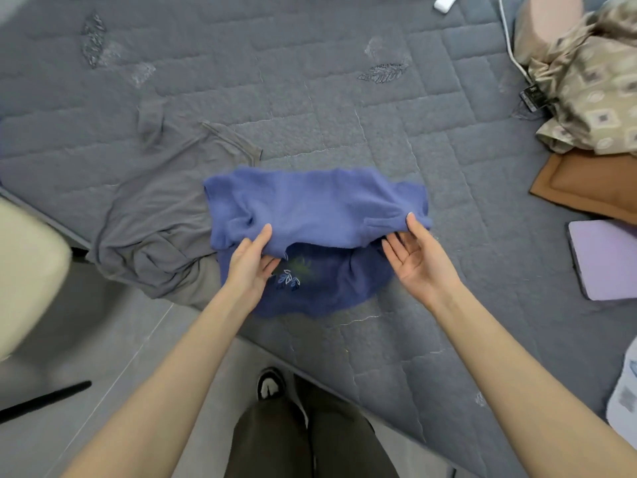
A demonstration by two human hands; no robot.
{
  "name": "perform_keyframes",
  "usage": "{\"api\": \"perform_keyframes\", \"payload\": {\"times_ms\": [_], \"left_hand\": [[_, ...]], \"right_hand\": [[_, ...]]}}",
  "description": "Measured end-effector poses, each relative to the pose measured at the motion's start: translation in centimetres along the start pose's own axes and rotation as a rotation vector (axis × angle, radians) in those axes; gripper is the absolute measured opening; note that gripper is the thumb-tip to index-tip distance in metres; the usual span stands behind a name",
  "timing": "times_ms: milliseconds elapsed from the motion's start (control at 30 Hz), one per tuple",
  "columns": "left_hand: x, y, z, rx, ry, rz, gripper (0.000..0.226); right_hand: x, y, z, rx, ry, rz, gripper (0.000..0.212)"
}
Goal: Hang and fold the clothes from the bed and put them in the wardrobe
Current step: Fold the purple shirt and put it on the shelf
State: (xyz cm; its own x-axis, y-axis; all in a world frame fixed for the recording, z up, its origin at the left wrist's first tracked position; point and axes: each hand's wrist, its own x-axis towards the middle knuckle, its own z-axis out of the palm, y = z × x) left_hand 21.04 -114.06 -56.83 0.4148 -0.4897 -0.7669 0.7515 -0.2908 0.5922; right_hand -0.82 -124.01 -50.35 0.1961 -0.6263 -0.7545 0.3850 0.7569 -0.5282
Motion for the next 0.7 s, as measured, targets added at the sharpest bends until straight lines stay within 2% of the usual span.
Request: {"api": "perform_keyframes", "payload": {"times_ms": [67,233,433,567,633,700], "left_hand": [[-3.2,1.0,-0.9,-0.01,-0.027,0.087,0.004],[-10.6,3.0,-3.7,0.062,-0.091,0.301,0.02],[-20.0,4.0,-9.7,0.285,-0.043,0.576,0.026],[-27.0,4.9,-13.3,0.449,0.03,0.829,0.036],[-30.5,5.0,-14.4,0.466,0.058,0.933,0.035],[-33.2,4.9,-15.0,0.418,0.096,1.009,0.031]], "right_hand": [[-1.9,-0.1,0.0,-0.021,-0.042,-0.046,0.024],[-8.4,0.8,0.1,0.051,-0.093,-0.137,0.018],[-19.4,3.8,-0.1,0.08,-0.111,-0.267,0.019],[-27.0,5.1,-0.3,0.206,-0.169,-0.337,0.029],[-30.4,5.5,-0.4,0.257,-0.237,-0.361,0.039],[-33.2,6.0,-0.5,0.284,-0.29,-0.378,0.039]]}}
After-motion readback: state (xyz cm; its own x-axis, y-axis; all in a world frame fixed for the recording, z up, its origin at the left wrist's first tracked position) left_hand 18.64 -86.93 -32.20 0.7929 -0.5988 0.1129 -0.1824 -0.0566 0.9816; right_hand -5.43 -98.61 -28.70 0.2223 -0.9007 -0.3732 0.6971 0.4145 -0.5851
